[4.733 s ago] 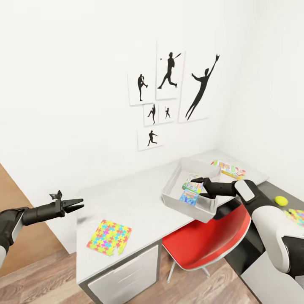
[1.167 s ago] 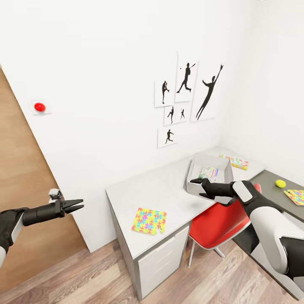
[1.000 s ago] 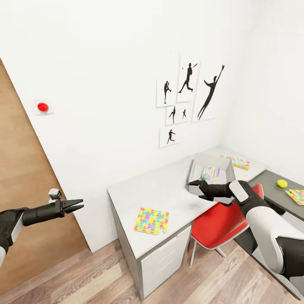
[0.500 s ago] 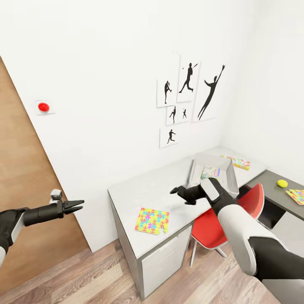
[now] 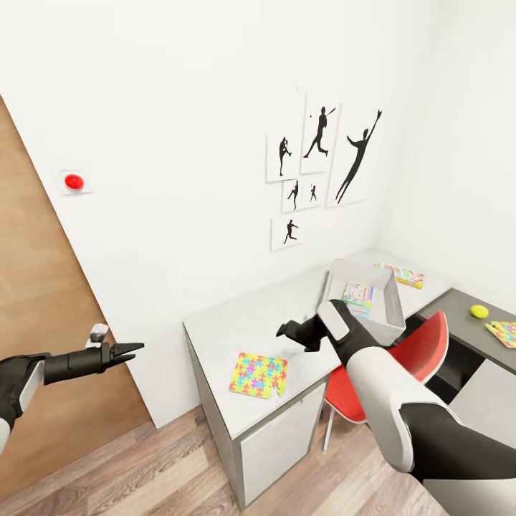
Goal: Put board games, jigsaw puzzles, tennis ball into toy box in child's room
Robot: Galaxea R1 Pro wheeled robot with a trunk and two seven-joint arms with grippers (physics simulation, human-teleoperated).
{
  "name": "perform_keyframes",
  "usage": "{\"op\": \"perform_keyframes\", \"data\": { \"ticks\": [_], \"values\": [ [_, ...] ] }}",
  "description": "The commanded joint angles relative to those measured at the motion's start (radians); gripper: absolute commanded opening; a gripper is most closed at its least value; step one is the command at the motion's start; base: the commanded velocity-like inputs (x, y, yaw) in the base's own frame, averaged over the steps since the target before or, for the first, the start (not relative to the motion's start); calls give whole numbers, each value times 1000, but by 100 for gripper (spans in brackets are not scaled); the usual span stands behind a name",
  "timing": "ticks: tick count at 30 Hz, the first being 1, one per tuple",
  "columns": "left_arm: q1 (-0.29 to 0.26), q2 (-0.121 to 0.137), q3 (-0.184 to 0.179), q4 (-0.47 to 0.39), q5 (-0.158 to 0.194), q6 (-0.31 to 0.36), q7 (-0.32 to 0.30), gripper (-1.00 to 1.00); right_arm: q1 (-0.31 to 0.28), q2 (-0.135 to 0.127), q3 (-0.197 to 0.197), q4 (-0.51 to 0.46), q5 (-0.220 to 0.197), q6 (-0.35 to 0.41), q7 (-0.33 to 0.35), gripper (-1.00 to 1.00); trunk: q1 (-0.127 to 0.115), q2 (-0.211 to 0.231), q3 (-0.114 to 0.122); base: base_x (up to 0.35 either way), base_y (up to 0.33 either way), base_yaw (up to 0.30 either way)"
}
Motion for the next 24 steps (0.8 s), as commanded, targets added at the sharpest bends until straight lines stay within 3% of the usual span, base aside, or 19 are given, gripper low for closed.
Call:
{"op": "perform_keyframes", "data": {
  "ticks": [1, 11, 18, 24],
  "values": [
    [-1, 0, 0, 0, 2, 10, 2, 100, -1, 3, -5, -1, -7, 0, -12, 100, 1, -2, -2, 0, 0, 0],
    [-1, -4, 1, 0, 1, 4, 84, 100, -1, 11, 3, 2, -6, -76, -40, 100, 1, -2, -2, 0, 0, 0],
    [-1, -6, 1, 0, 2, 3, 183, 100, -1, 21, 62, 8, -7, -159, -90, 100, 1, -2, -2, 0, 0, 0],
    [-1, -18, 2, 0, 5, 4, 307, 100, -1, 32, 120, 9, -7, -212, -106, 100, 1, -2, -2, 0, 0, 0]
  ]
}}
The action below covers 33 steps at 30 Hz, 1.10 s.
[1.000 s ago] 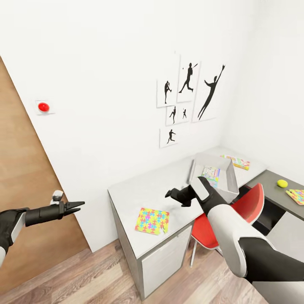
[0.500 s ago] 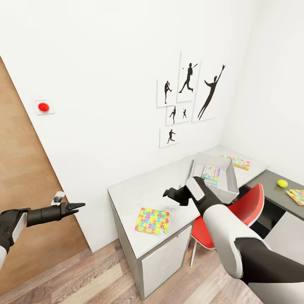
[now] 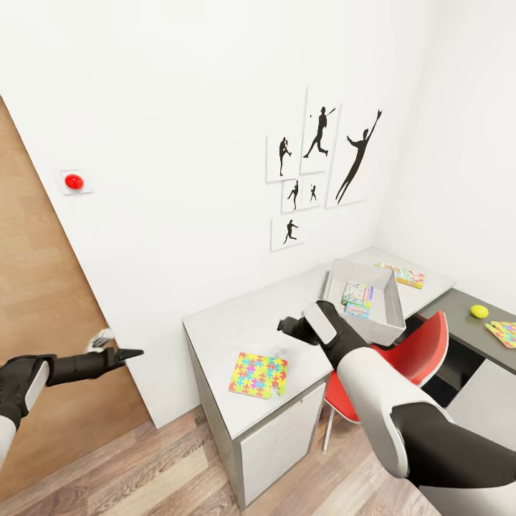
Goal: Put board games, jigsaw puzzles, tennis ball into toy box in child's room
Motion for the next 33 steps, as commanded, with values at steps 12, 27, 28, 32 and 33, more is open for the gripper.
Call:
{"op": "perform_keyframes", "data": {
  "ticks": [12, 27, 28, 32, 33],
  "values": [
    [-2, -29, 6, 0, 4, 10, 214, 100, -1, 7, 24, -5, -12, -22, -12, 100, 1, -2, -2, 0, 0, 0],
    [-3, -39, 9, 0, 9, 11, 450, 100, -1, 7, 24, -11, -18, -26, -11, 100, 1, -2, -2, 0, 0, 0],
    [-3, -39, 8, 0, 9, 11, 453, 100, -1, 7, 24, -11, -18, -26, -11, 100, 1, -2, -2, 0, 0, 0],
    [-3, -41, 8, -1, 10, 11, 459, 100, -1, 7, 21, -11, -18, -29, -12, 100, 1, -2, -2, 0, 0, 0],
    [-3, -42, 8, -1, 10, 12, 460, 100, -1, 7, 19, -11, -21, -31, -12, 100, 1, -2, -2, 0, 0, 0]
  ]
}}
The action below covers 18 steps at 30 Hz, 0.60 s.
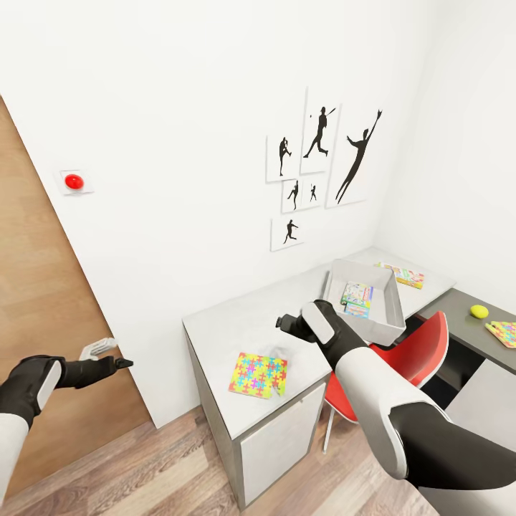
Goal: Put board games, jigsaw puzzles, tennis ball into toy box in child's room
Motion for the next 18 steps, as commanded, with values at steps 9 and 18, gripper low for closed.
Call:
{"op": "perform_keyframes", "data": {
  "ticks": [9, 18],
  "values": [
    [-2, -6, 4, -1, 4, 7, 0, 100, 3, 0, -1, 7, -19, -42, -8, 100, 1, -2, -2, 0, 0, 0],
    [-2, -7, 4, -3, 4, 6, -2, 100, 5, 0, 8, 1, -10, -44, -8, 100, 1, -2, -2, 0, 0, 0]
  ]
}}
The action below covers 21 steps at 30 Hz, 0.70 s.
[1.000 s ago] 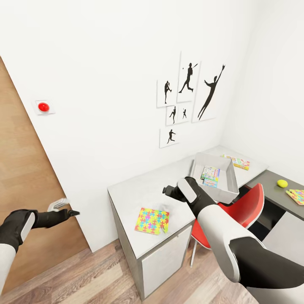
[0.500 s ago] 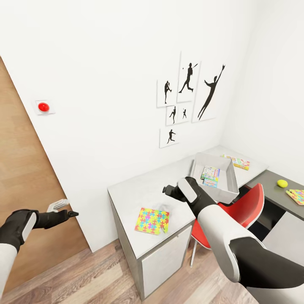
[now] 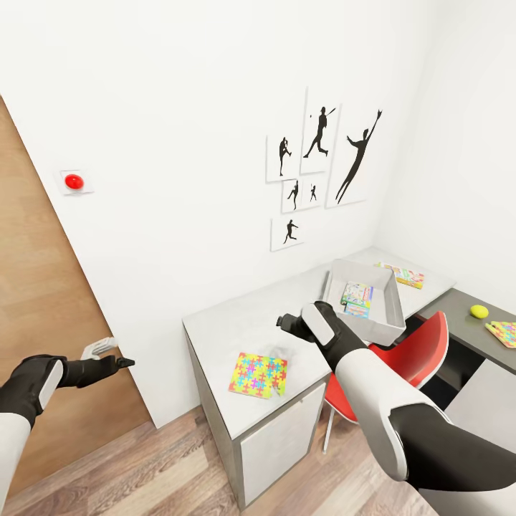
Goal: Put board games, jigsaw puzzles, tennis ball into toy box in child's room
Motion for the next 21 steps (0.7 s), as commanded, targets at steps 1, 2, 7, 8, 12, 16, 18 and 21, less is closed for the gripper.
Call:
{"op": "perform_keyframes", "data": {
  "ticks": [1, 2, 7, 8, 12, 16, 18, 21],
  "values": [
    [-1, 0, 3, -1, 4, 8, -1, 100, -1, 0, 3, -2, -8, 2, -8, 100, 1, -2, -2, 0, 0, 0],
    [0, 0, 3, -1, 4, 7, -1, 100, -1, 0, 4, -2, -8, 3, -6, 100, 1, -2, -2, 0, 0, 0],
    [0, -3, 1, -1, 4, 7, -2, 100, 0, 0, 6, -3, -8, 5, 4, 100, 1, -2, -3, 0, 0, 0],
    [0, -7, 1, -1, 4, 5, -3, 100, 1, 0, 9, -4, -8, 6, 7, 100, 1, -2, -3, 0, 0, 0],
    [0, -14, 1, -2, 4, 4, -5, 100, 5, 0, 30, -9, -8, 12, 10, 100, 1, -2, -8, 0, 0, 0],
    [0, -17, 1, -2, 4, 4, -4, 100, 6, 0, 58, -13, -7, 16, 11, 100, 1, -2, -13, 0, 0, 0],
    [0, -18, 1, -2, 5, 3, -7, 100, 6, 0, 64, -14, -7, 16, 12, 100, 1, -2, -17, 0, 0, 0],
    [0, -18, 1, -2, 5, 3, -8, 100, 7, 0, 71, -15, -7, 15, 13, 100, 1, -2, -21, 0, 0, 0]
  ]
}}
